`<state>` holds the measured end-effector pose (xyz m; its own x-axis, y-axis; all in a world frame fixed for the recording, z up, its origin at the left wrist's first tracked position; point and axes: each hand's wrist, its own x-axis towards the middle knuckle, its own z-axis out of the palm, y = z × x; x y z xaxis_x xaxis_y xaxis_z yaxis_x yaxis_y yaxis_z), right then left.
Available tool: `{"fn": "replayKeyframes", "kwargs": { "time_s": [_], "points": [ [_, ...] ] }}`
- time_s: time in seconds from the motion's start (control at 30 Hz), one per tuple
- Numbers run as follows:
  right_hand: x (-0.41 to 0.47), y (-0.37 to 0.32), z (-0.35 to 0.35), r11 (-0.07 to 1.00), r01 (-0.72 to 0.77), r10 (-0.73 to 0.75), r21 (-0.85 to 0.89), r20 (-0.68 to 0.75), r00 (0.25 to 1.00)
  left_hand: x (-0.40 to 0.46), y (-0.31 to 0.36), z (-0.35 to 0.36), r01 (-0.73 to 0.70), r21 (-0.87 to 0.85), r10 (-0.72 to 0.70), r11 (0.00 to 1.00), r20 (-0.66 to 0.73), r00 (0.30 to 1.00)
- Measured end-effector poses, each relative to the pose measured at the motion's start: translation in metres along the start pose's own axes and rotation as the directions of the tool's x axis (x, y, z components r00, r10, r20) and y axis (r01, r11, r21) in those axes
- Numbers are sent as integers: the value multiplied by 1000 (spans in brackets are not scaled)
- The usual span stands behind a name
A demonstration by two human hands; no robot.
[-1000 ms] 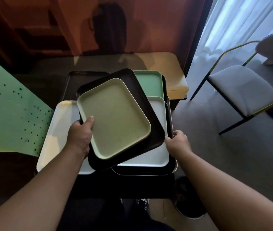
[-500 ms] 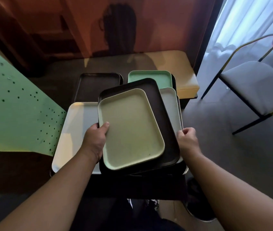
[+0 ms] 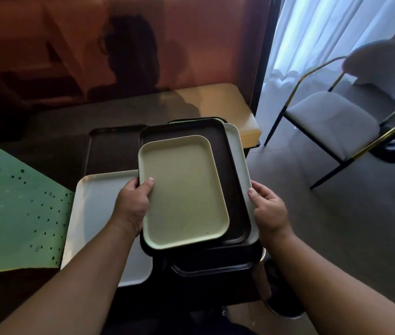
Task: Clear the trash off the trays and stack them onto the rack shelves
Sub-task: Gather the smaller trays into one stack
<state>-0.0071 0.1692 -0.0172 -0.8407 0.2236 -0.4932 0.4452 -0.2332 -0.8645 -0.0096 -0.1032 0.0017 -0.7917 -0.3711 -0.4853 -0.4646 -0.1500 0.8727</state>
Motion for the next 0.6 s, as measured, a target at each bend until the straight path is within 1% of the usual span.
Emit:
{"fn": "replayKeyframes", "kwargs": {
  "time_s": [0.17,0.27,0.3,0.37,0.4,0.43,0.47,0.53,0.6],
  "points": [
    [-9,3,24,971,-103,95,216,45,994,16,15,-12,68,-51,-58,996,171,984],
    [-10,2,35,956,-169,158,239,64,985,26,21,-19,43,-34,-34,998,226,973],
    [-10,0,39,950,-201,182,239,101,978,29,23,-20,24,-24,-17,999,240,971],
    [-10,-1,46,966,-231,218,115,108,970,35,23,-19,-41,10,37,999,252,967],
    [-8,1,50,977,-211,210,0,84,974,37,21,-16,-74,31,64,997,257,964],
    [-6,4,52,976,-180,184,-122,19,983,36,21,-12,-100,48,85,994,256,963],
    [-6,5,54,967,-150,147,-208,-30,989,34,21,-8,-110,58,92,992,248,964],
    [-3,7,54,953,-121,106,-280,-66,992,31,21,1,-118,82,98,990,210,973],
    [2,5,48,935,-115,91,-335,-86,992,27,23,10,-89,135,71,987,133,989]
  ]
}}
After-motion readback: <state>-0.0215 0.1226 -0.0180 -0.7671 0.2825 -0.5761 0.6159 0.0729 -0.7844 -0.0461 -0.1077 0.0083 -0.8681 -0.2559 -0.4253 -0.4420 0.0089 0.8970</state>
